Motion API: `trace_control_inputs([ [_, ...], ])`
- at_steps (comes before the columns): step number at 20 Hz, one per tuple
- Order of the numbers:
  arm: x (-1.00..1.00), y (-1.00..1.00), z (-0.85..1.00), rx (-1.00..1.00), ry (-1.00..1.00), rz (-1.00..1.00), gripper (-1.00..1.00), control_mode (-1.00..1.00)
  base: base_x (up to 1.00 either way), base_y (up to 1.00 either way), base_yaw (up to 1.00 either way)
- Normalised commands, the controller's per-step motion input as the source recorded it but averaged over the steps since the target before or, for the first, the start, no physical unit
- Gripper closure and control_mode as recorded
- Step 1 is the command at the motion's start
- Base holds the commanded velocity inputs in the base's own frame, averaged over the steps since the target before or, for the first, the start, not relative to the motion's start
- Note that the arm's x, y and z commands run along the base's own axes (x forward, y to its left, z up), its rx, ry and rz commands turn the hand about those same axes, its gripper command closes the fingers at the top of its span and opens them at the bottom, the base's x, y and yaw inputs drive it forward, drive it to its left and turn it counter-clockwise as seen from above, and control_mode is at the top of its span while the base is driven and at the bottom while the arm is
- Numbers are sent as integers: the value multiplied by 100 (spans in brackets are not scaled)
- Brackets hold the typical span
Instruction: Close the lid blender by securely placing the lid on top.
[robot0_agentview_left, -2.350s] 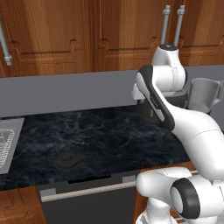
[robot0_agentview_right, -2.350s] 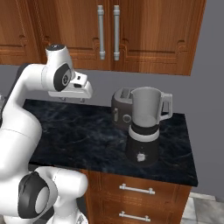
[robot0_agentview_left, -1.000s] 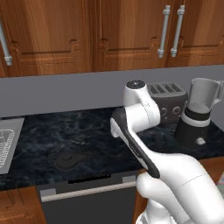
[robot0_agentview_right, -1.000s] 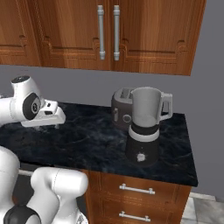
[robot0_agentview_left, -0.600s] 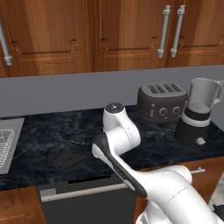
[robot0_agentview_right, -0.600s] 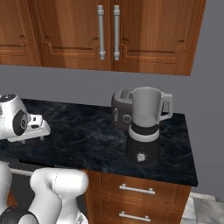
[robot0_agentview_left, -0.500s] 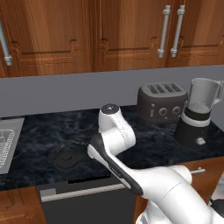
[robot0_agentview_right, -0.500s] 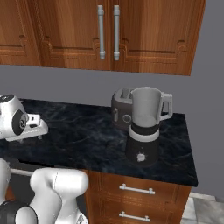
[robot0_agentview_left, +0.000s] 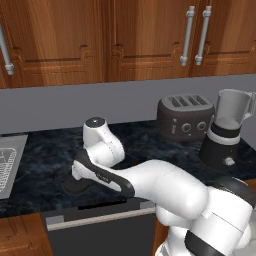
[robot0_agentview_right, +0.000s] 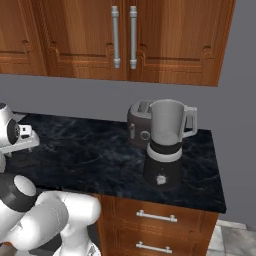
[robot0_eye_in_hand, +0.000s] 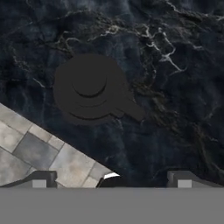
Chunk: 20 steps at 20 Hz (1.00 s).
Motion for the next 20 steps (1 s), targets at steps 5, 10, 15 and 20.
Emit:
trace_control_inputs([
  [5,30,81,-17,0,2,0,-100,-100,0,0,0],
  [10,30,11,-25,3,-1,0,-100,-100,0,0,0],
  [15,26,0,-30,7,-5,0,-100,-100,0,0,0],
  [20,6,0,-44,4,-4,0,-100,-100,0,0,0],
])
